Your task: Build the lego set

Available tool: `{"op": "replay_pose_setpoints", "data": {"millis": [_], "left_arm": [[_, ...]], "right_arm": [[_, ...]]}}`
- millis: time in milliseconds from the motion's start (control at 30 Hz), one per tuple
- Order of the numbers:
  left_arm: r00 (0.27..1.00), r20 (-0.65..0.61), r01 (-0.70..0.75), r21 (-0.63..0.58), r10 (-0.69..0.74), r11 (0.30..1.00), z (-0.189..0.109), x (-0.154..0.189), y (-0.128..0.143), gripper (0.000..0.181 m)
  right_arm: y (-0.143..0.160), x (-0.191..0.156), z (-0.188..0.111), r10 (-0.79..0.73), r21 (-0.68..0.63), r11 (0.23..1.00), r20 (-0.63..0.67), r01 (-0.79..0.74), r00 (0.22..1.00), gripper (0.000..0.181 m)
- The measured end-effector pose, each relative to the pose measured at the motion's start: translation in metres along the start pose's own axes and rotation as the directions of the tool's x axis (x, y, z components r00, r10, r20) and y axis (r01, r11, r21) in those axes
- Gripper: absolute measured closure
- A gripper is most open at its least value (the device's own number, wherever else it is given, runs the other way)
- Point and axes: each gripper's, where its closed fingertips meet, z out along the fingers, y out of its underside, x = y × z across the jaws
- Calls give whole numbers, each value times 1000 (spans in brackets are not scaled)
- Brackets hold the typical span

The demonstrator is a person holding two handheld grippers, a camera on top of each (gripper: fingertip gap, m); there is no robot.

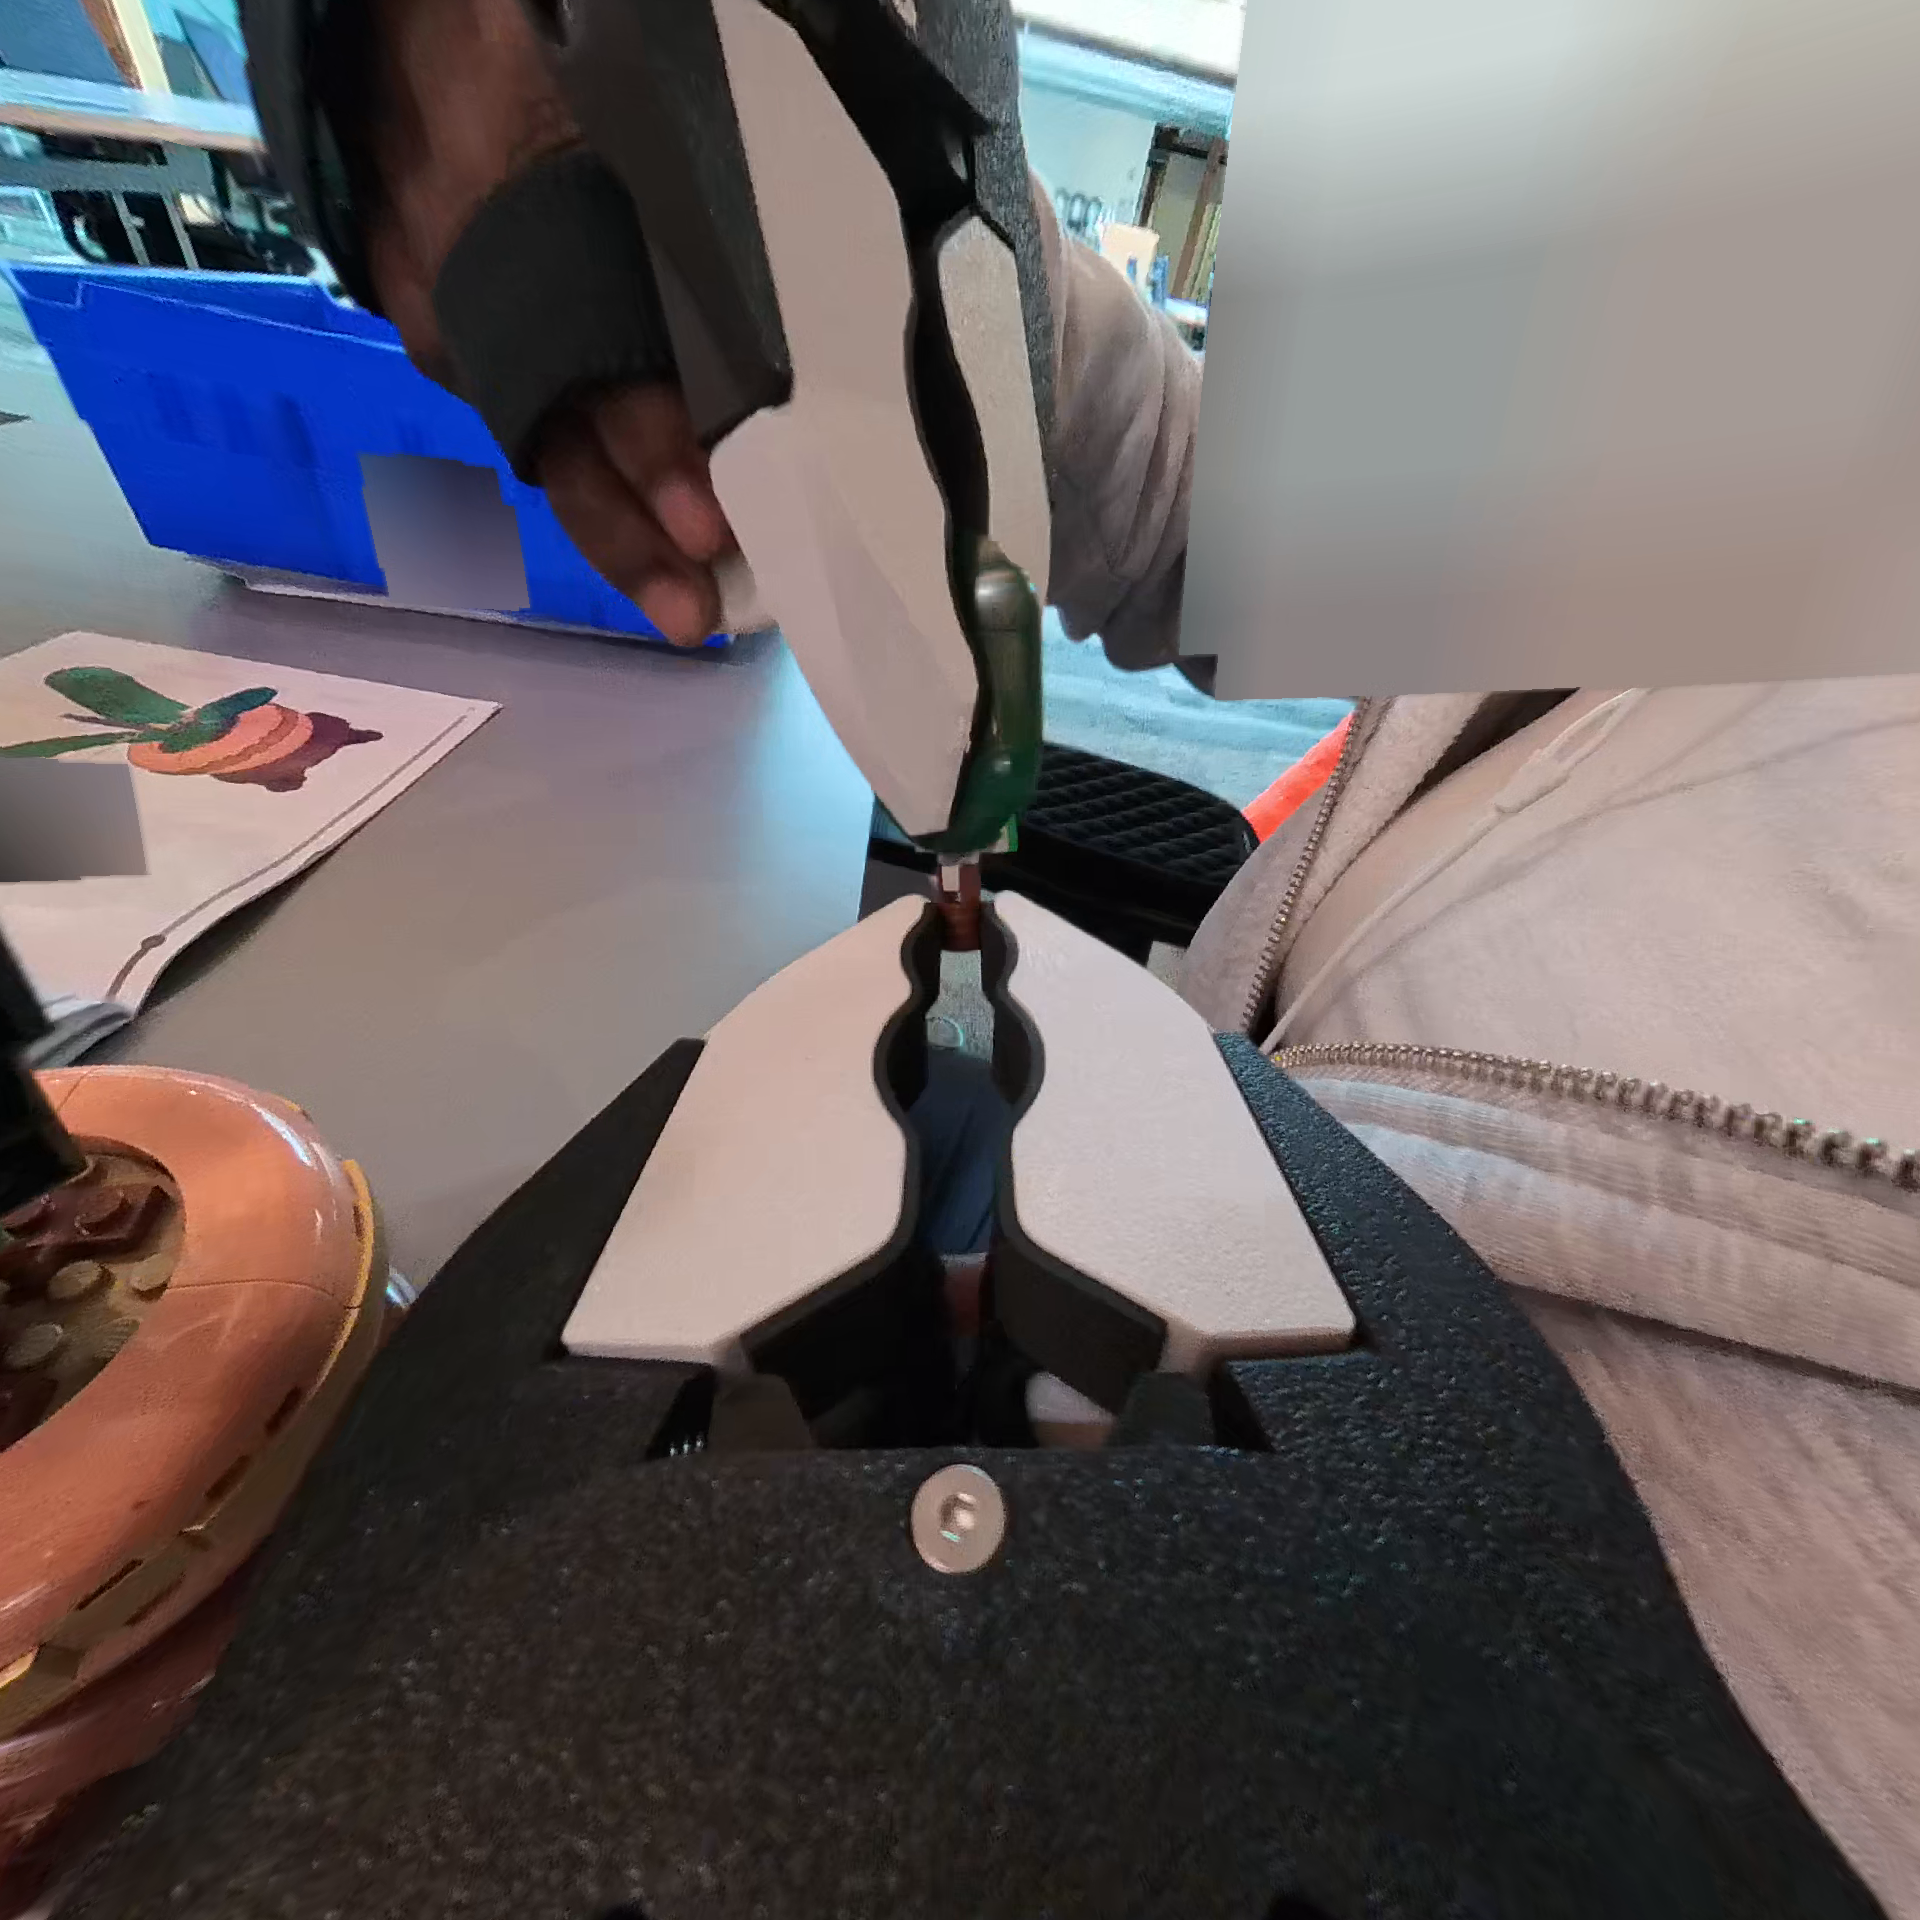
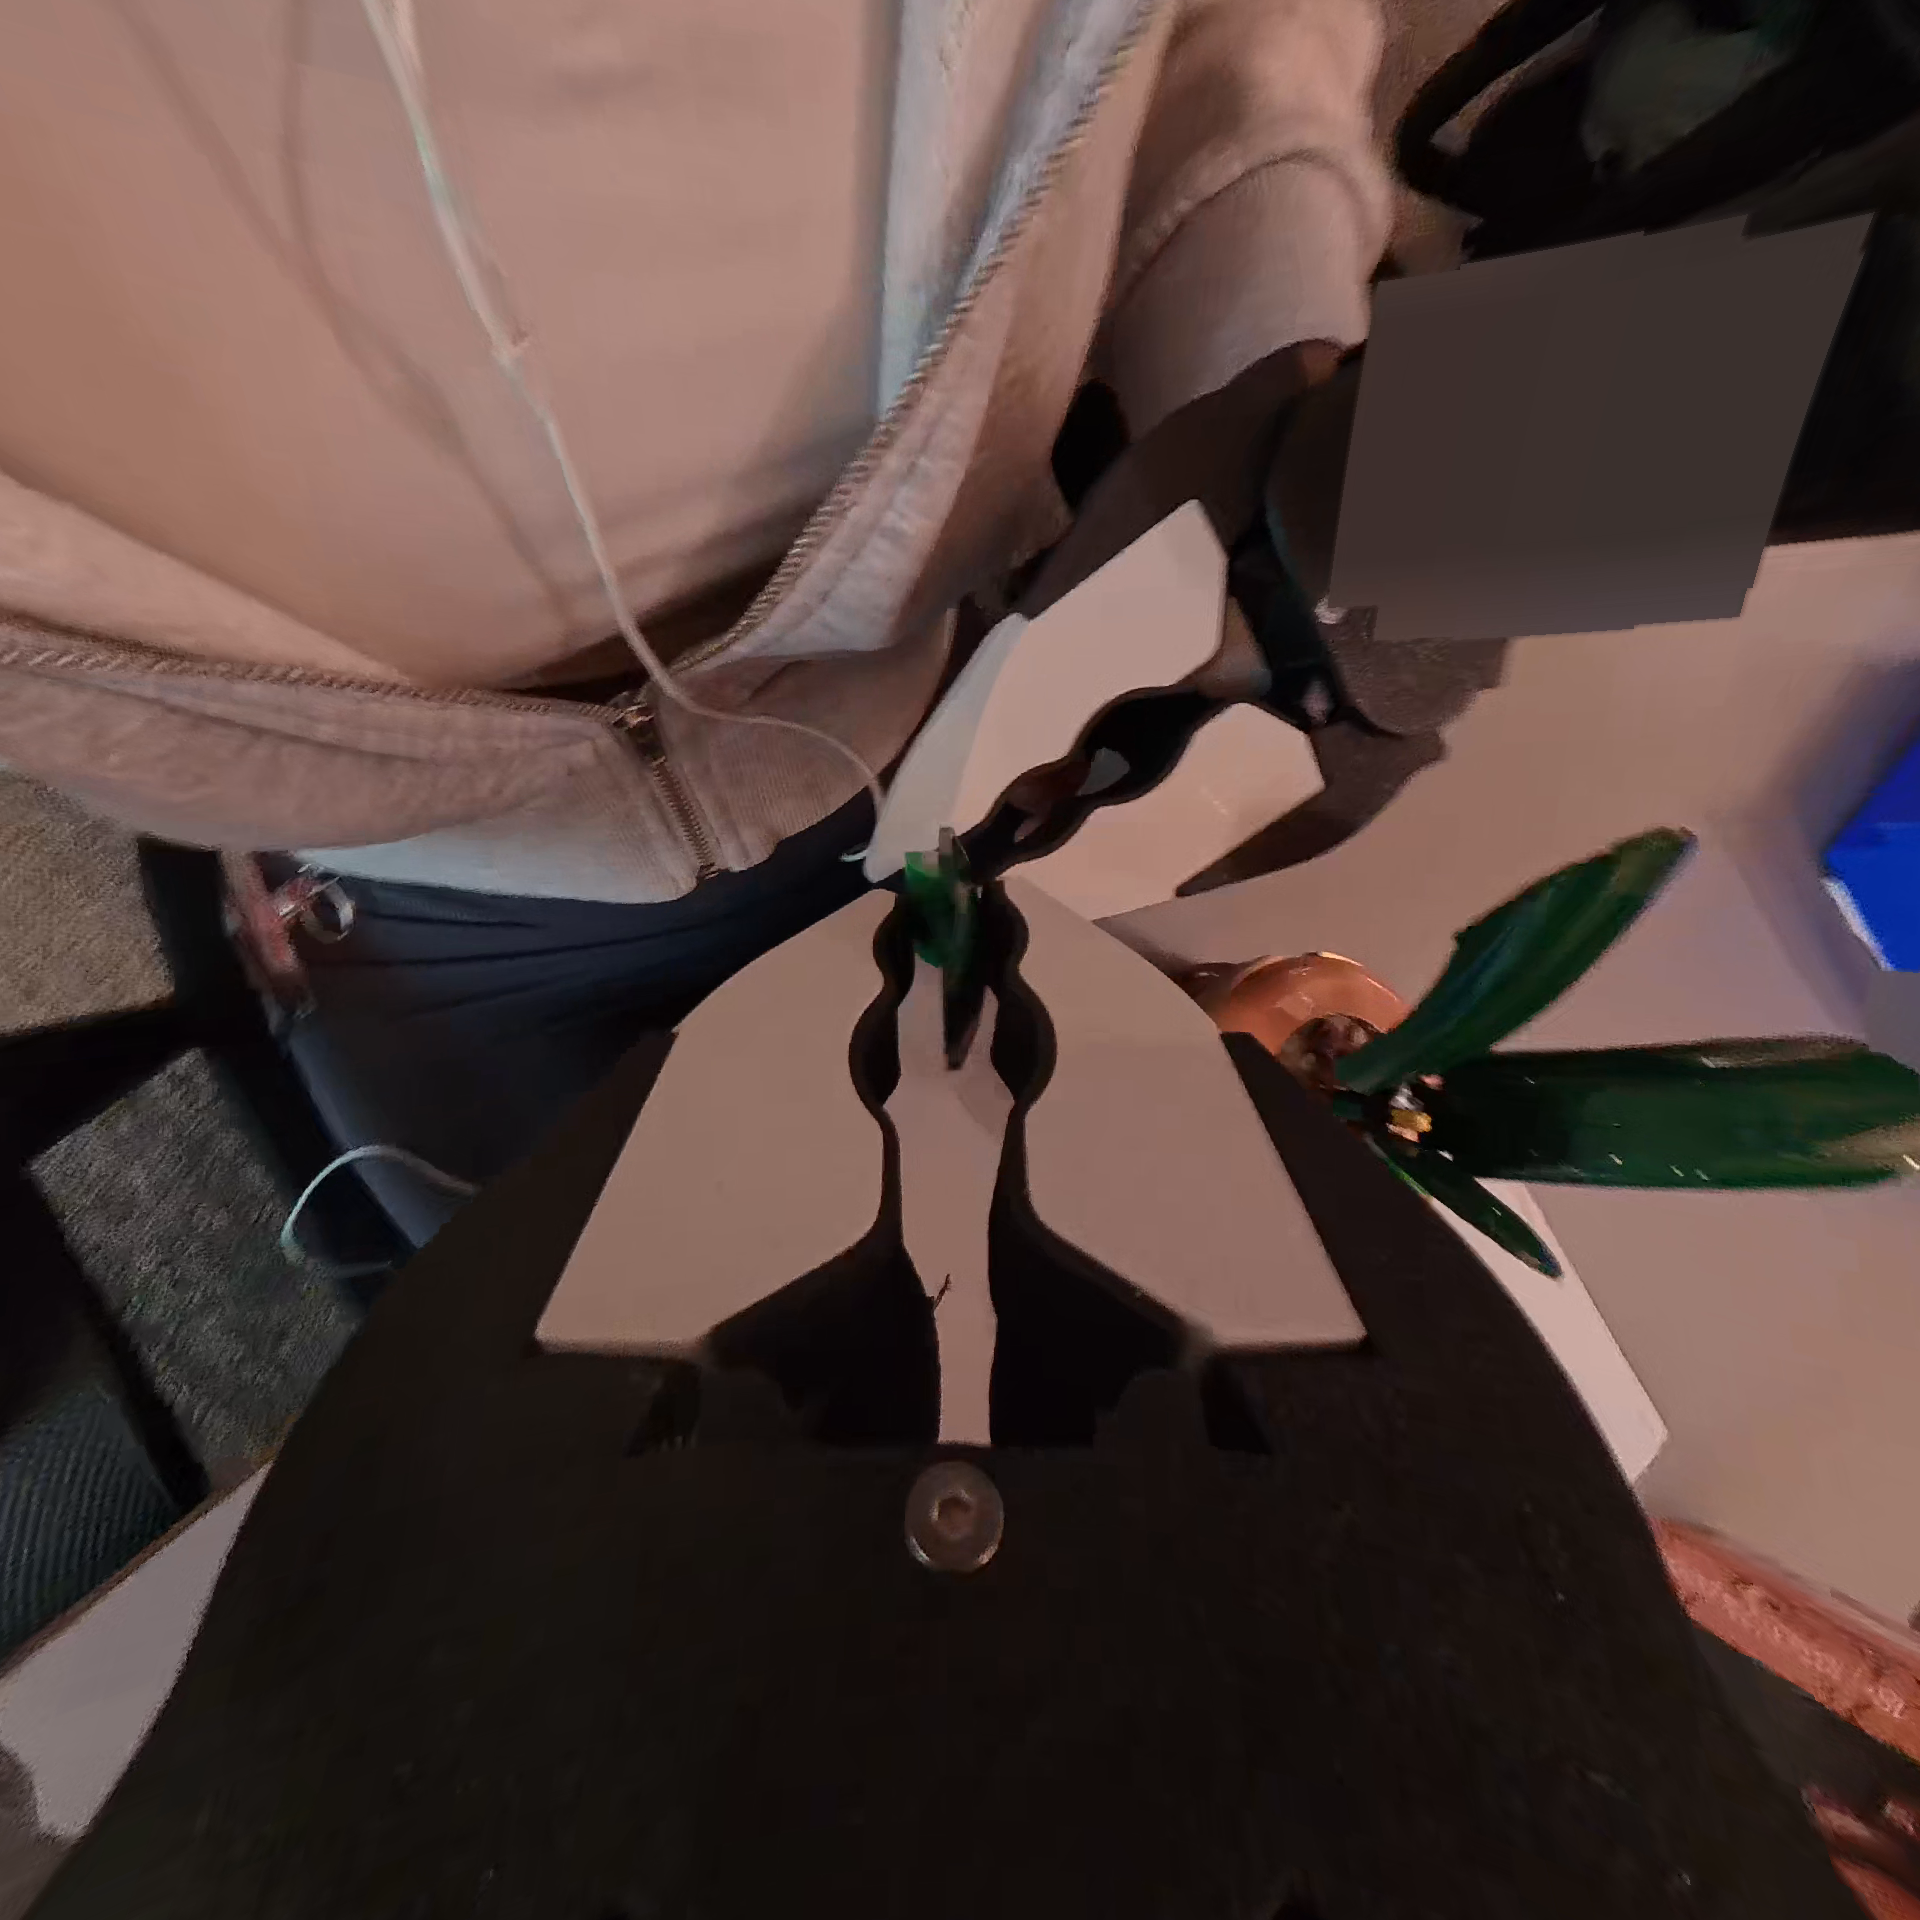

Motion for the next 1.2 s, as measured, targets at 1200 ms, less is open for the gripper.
{"op": "replay_pose_setpoints", "data": {"millis": [1200], "left_arm": [[771, 591, -172, -162, 235, 972, -94, -86, 8, 135]], "right_arm": [[54, 69, -26, 922, 880, 339, -241, -332, 303, 165]]}}
